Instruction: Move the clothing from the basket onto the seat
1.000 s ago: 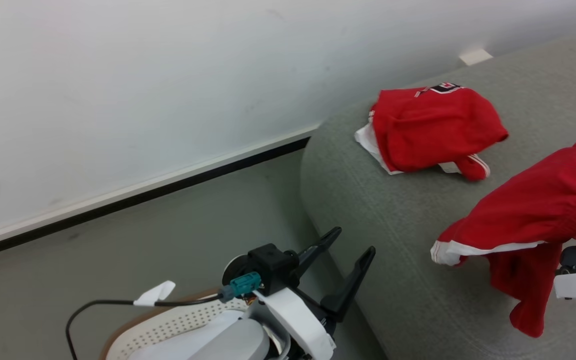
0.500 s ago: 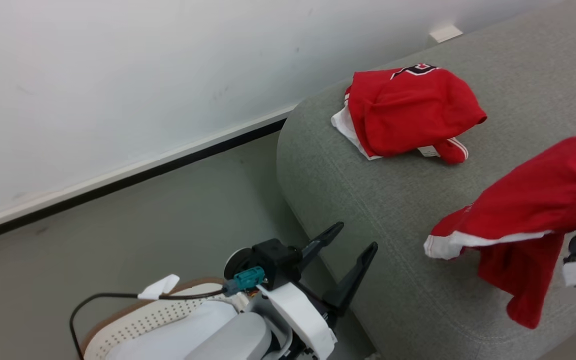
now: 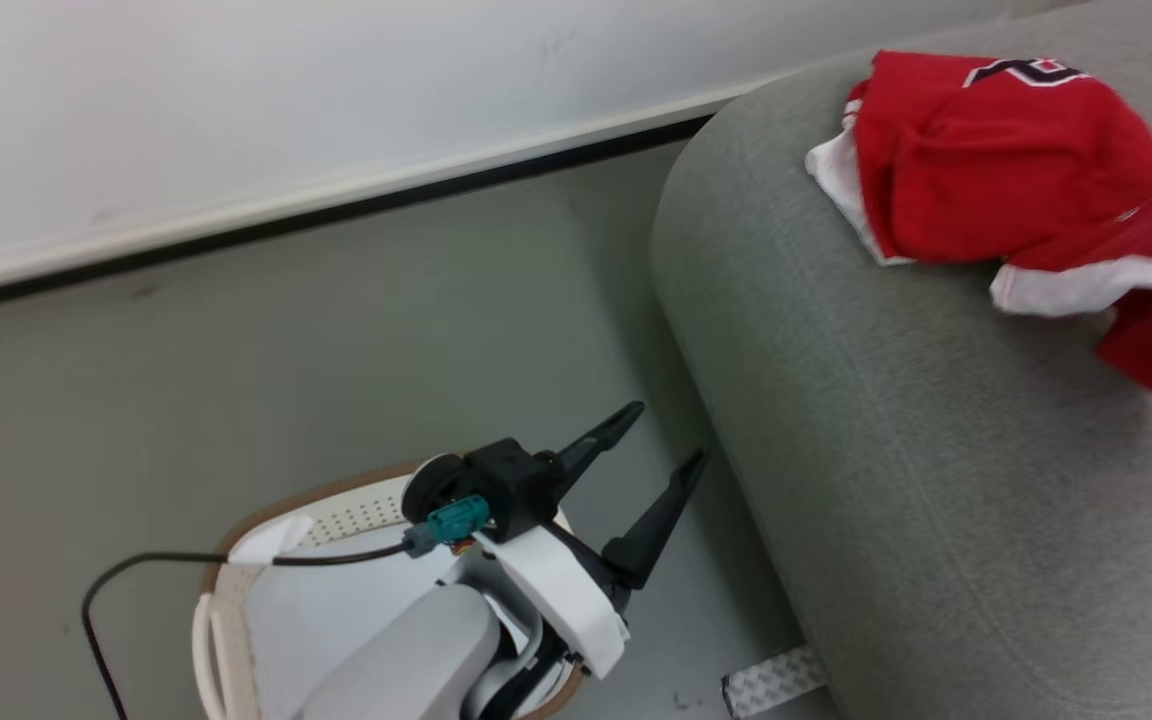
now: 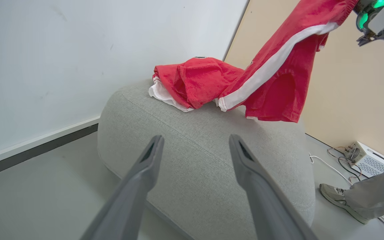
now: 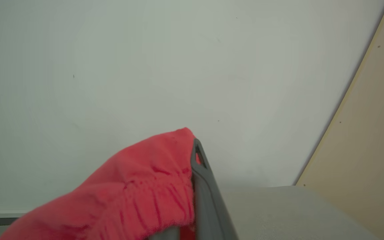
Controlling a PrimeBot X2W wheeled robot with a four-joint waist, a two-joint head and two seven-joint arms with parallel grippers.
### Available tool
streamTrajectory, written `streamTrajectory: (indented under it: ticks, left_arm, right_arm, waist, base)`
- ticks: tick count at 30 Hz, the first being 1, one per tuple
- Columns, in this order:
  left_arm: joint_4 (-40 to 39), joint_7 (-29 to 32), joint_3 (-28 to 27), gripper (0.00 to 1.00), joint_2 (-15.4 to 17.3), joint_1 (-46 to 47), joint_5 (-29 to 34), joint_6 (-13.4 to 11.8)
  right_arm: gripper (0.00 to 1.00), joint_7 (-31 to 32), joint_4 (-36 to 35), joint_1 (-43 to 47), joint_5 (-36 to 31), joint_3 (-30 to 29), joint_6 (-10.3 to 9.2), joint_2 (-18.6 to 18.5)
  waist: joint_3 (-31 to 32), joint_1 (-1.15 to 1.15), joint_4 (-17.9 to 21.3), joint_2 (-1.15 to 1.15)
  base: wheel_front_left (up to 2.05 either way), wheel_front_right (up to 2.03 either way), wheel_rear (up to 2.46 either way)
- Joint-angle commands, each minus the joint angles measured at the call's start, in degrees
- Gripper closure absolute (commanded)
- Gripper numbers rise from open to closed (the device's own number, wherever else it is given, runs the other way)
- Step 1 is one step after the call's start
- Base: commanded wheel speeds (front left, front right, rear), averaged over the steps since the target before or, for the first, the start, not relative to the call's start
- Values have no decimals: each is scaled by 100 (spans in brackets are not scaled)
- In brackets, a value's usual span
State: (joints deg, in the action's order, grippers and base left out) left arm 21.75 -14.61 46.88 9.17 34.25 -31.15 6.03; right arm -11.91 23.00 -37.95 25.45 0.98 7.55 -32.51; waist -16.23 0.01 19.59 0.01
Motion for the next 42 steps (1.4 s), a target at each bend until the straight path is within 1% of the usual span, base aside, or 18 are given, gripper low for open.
streamTrajectory:
  ticks: [1, 2, 7, 10, 14, 18, 20, 23, 24, 25, 26, 27, 28, 32, 35, 39, 42]
  left_arm:
    - [-47, 24, -48, 0, 89, 83, 51, -22]
    - [-47, 24, -48, 0, 89, 83, 51, -22]
    - [-187, 96, -89, 0, 230, 183, 88, -66]
    - [-271, 124, -121, 0, 284, 245, 77, -98]
    - [-348, 121, -165, 0, 351, 325, 87, -135]
    - [-383, 105, -206, 0, 388, 362, 83, -167]
    - [-386, 96, -212, 0, 391, 370, 73, -180]
    - [-357, 77, -230, 0, 393, 344, 40, -183]
    - [-339, 71, -232, 0, 391, 325, 24, -186]
    - [-324, 62, -235, 0, 390, 304, 9, -187]
    - [-307, 53, -236, 0, 386, 277, -8, -185]
    - [-291, 43, -237, 0, 380, 250, -21, -184]
    - [-272, 33, -238, 0, 371, 224, -36, -183]
    - [-195, 8, -266, 0, 328, 87, -91, -177]
    - [-133, -15, -307, 0, 301, -62, -148, -189]
    - [-61, -42, -386, 0, 271, -327, -239, -222]
    - [-26, -54, -478, 0, 269, -534, -305, -250]
  right_arm:
    - [100, -15, 236, -261, -39, 43, -13, -82]
    - [100, -15, 236, -261, -39, 43, -13, -82]
    - [100, 139, 1202, -929, -305, 377, -13, -326]
    - [100, 257, 1849, -1235, -459, 621, -13, -389]
    - [100, 555, 2679, -1482, -583, 947, -13, -407]
    - [100, 828, 3303, -1632, -541, 1164, -13, -383]
    - [100, 913, 3506, -1670, -490, 1292, -13, -298]
    - [100, 928, 3676, -1737, -415, 1471, -13, -291]
    - [96, 919, 3722, -1743, -377, 1533, -13, -288]
    - [90, 912, 3749, -1736, -338, 1611, -13, -268]
    - [79, 901, 3773, -1723, -307, 1683, -13, -246]
    - [58, 905, 3795, -1709, -251, 1759, -13, -254]
    - [0, 919, 3815, -1688, -209, 1841, -13, -264]
    - [0, 1112, 3843, -1473, 32, 2251, -13, -221]
    - [0, 1276, 3630, -1242, 312, 2679, -13, -287]
    - [0, 1511, 3221, -872, 779, 3294, -13, -546]
    - [0, 1561, 2879, -646, 1111, 3666, -13, -806]
  waist:
    - [-379, -1, -317, -1]
    - [-379, -1, -317, -1]
    - [-779, -1, -582, -1]
    - [-970, -1, -716, -1]
    - [-1171, -1, -867, -1]
    - [-1276, -1, -932, -1]
    - [-1287, -1, -942, -1]
    - [-1245, -1, -920, -1]
    - [-1214, -1, -909, -1]
    - [-1170, -1, -892, -1]
    - [-1114, -1, -874, -1]
    - [-1054, -1, -856, -1]
    - [-984, -1, -840, -1]
    - [-626, -1, -768, -1]
    - [-289, -1, -721, -1]
    - [207, -1, -680, -1]
    - [575, -1, -685, -1]
  base:
    - [0, 0, 0]
    - [0, 0, 0]
    - [0, 0, 0]
    - [0, 0, 0]
    - [0, 0, 0]
    - [0, 0, 0]
    - [0, 0, 0]
    - [0, 0, 0]
    - [0, 0, 0]
    - [0, 0, 0]
    - [0, 0, 0]
    - [0, 0, 0]
    - [0, 0, 0]
    - [0, 0, 0]
    - [0, 0, 0]
    - [0, 0, 0]
    - [0, 0, 0]
